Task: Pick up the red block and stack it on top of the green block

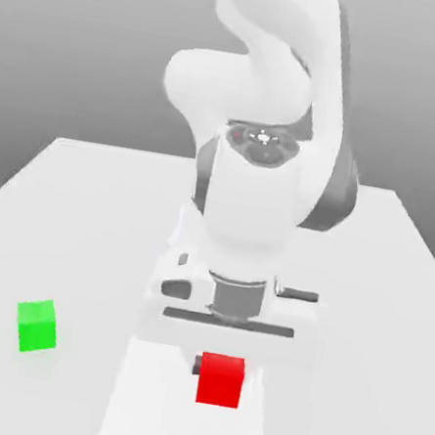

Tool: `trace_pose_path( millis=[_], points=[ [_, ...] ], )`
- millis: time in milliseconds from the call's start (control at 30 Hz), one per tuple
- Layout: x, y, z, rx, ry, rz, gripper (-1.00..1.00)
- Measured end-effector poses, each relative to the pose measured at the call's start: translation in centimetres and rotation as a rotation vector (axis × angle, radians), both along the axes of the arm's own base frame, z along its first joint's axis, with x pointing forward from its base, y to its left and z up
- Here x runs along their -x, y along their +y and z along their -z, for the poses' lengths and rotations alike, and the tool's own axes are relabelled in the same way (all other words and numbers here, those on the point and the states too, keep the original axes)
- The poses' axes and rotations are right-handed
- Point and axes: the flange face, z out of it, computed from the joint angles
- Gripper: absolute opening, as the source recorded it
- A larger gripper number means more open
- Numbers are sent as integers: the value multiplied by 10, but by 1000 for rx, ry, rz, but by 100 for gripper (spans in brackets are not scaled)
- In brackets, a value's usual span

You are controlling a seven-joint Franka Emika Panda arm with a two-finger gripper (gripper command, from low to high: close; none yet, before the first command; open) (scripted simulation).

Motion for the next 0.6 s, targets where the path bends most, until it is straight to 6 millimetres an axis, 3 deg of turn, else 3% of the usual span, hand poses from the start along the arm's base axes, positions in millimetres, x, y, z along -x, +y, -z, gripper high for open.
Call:
trace_pose_path(
  millis=[100,267,333,467,500,600],
  points=[
    [27,-81,-10,3,0,234,-100],
    [92,-180,-24,-5,-3,579,-100],
    [105,-192,-17,-9,-5,635,-100],
    [105,-193,22,-11,-5,642,-100],
    [106,-192,32,-10,-5,643,100],
    [106,-192,32,-10,-5,643,100]
  ],
)
